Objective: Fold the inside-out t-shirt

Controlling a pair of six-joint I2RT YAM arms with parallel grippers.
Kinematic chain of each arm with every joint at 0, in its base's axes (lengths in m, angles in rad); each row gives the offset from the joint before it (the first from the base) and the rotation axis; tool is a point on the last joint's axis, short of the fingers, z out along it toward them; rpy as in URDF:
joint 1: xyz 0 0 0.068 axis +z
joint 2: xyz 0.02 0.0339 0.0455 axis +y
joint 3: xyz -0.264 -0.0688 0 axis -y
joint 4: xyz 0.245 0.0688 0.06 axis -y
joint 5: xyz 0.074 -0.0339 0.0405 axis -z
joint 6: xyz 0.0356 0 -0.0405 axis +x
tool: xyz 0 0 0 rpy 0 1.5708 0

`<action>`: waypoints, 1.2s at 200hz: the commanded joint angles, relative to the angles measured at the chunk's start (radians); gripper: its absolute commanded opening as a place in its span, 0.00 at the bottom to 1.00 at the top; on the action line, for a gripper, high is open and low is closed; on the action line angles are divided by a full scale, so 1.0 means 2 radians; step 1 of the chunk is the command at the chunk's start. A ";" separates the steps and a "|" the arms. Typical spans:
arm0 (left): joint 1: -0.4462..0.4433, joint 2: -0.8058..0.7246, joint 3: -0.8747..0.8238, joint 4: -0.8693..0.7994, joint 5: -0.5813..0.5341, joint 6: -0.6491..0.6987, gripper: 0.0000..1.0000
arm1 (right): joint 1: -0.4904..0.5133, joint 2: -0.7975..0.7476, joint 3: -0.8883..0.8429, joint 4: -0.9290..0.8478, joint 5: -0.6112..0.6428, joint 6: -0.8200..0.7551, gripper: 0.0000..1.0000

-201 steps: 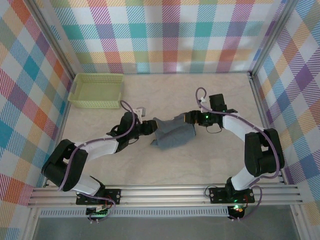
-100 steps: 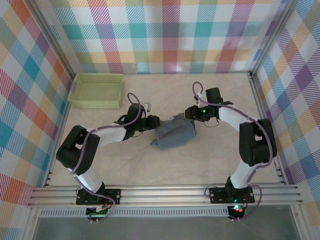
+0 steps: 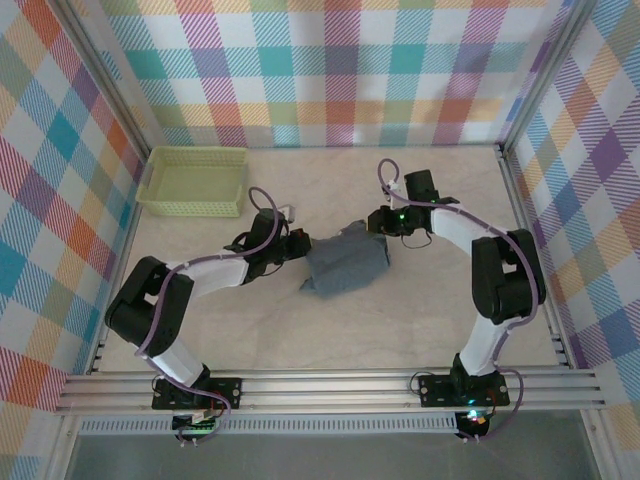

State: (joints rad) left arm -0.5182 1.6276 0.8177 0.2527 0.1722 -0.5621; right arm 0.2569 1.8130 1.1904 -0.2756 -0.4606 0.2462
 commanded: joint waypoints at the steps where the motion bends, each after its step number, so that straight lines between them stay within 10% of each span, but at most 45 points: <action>1: 0.002 -0.012 -0.017 0.011 -0.045 -0.008 0.00 | 0.003 0.025 0.011 0.017 0.022 -0.005 0.23; 108: -0.054 -0.229 -0.065 -0.226 -0.164 -0.085 0.30 | 0.003 -0.084 -0.021 -0.042 0.075 -0.011 0.59; 161: -0.142 -0.236 -0.150 -0.074 -0.139 -0.191 0.40 | 0.003 -0.141 -0.108 0.003 0.046 0.025 0.63; 240: -0.162 -0.117 -0.104 -0.018 -0.128 -0.204 0.62 | 0.003 -0.127 -0.158 0.067 0.011 0.057 0.69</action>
State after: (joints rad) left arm -0.8284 1.3426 0.5690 0.1566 -0.0952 -0.9352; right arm 0.2569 1.5532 0.8890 -0.2146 -0.3935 0.3290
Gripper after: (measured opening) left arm 0.609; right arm 0.680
